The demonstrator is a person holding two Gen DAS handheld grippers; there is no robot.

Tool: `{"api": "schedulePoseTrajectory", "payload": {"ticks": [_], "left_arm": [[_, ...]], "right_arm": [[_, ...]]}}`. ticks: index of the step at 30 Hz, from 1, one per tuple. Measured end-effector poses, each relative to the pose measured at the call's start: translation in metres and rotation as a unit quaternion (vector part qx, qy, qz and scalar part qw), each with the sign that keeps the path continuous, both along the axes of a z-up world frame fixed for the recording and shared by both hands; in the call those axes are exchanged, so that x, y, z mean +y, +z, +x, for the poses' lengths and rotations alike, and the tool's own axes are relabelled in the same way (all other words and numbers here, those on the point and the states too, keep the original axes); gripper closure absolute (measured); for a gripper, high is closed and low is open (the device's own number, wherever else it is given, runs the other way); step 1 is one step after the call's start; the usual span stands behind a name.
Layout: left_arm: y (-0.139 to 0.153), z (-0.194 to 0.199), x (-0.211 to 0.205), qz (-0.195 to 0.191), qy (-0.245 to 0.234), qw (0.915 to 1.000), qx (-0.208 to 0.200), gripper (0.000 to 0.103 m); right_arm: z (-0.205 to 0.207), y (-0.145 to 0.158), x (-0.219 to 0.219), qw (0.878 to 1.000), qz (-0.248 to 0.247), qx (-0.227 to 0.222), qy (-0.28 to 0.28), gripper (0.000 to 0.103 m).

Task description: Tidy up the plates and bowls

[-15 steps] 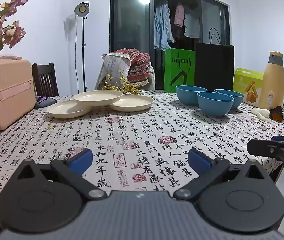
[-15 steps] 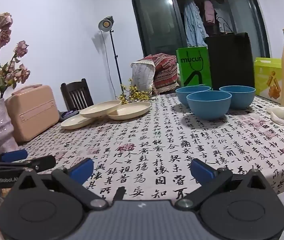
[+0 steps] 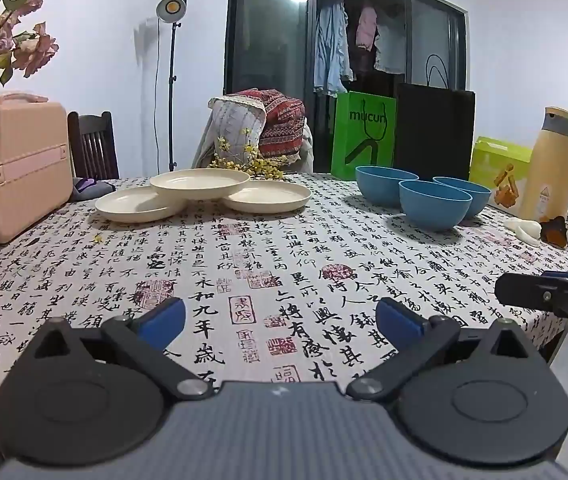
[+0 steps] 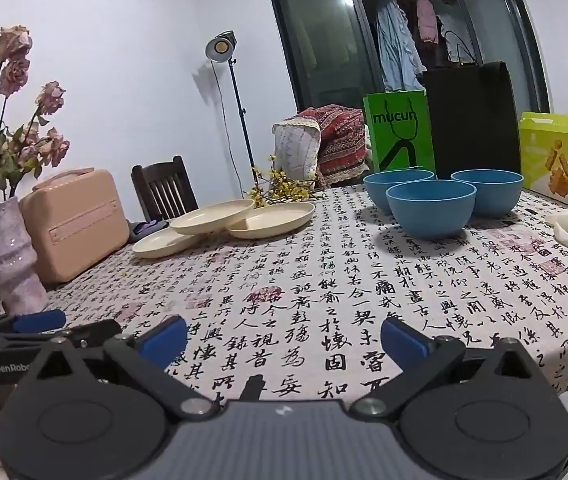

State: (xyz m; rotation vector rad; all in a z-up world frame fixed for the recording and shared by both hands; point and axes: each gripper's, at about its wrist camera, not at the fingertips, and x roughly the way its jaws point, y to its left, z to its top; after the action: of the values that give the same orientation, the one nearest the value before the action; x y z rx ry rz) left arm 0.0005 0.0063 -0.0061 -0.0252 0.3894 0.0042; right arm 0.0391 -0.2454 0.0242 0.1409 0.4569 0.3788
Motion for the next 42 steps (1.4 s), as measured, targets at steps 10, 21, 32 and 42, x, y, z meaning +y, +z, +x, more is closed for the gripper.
{"api": "schedulePoseTrajectory", "payload": {"ticks": [10, 21, 32, 42], "left_arm": [[0.0007, 0.0015, 0.0033, -0.009, 0.002, 1.0, -0.001, 0.0], [0.0008, -0.0002, 0.0053, -0.015, 0.008, 0.9999, -0.004, 0.0], [0.0018, -0.0019, 0.0067, -0.019, 0.008, 0.9998, -0.007, 0.0], [0.0026, -0.0035, 0.0078, -0.022, 0.007, 0.9997, -0.01, 0.0]], "right_arm": [[0.0025, 0.0002, 0.0025, 1.0, 0.0, 0.003, 0.008, 0.0], [0.0026, 0.0009, 0.0046, 1.0, 0.0, 0.001, 0.016, 0.0], [0.0026, 0.0012, 0.005, 1.0, 0.001, 0.001, 0.018, 0.0], [0.0019, 0.0018, 0.0053, 1.0, 0.0, 0.0, 0.018, 0.0]]}}
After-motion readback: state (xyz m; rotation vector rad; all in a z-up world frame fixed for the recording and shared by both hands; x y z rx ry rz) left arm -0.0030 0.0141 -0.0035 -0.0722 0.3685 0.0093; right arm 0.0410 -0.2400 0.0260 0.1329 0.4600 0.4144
